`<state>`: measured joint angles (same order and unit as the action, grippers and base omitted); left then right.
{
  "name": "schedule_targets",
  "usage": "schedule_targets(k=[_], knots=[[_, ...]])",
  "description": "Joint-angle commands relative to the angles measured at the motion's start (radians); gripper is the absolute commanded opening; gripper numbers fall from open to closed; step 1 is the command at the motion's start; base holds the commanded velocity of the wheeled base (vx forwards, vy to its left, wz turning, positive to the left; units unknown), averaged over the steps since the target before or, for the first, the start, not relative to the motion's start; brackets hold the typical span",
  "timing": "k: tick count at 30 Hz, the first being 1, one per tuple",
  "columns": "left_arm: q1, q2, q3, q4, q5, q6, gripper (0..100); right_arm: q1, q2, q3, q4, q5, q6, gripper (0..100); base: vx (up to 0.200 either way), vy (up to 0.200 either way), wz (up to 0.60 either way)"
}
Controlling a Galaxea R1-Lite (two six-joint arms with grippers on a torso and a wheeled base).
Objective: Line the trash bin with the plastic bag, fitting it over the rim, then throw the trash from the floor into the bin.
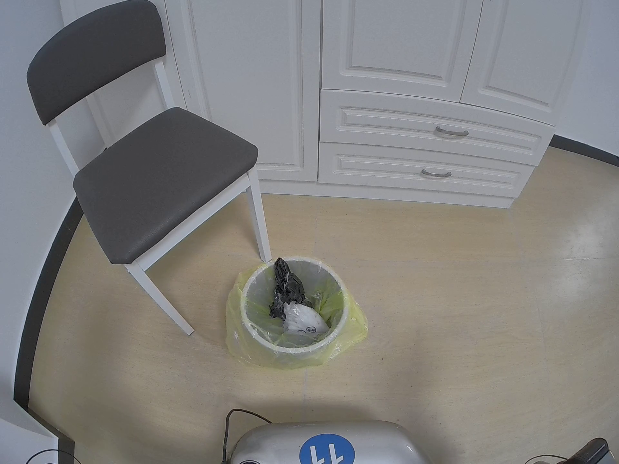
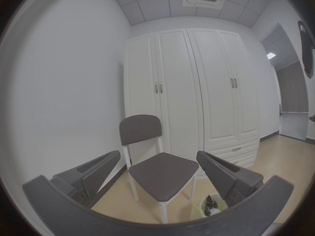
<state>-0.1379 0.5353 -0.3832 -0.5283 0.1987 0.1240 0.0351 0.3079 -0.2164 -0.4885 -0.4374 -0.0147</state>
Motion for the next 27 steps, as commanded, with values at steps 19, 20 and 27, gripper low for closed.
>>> schedule_targets(k=[19,20,27], knots=[[0.184,-0.336,0.001,0.278,0.088,-0.038,100,-0.032,-0.308,0.012,0.209,0.134,0.082,100,0.000,0.000,0.00],[0.181,-0.383,0.038,0.310,0.085,-0.038,100,-0.032,-0.308,0.020,0.209,0.132,0.094,100,0.000,0.000,0.00],[0.135,-0.535,0.173,0.364,0.082,-0.037,100,-0.032,-0.308,0.046,0.209,0.148,0.094,100,0.000,0.000,0.00]])
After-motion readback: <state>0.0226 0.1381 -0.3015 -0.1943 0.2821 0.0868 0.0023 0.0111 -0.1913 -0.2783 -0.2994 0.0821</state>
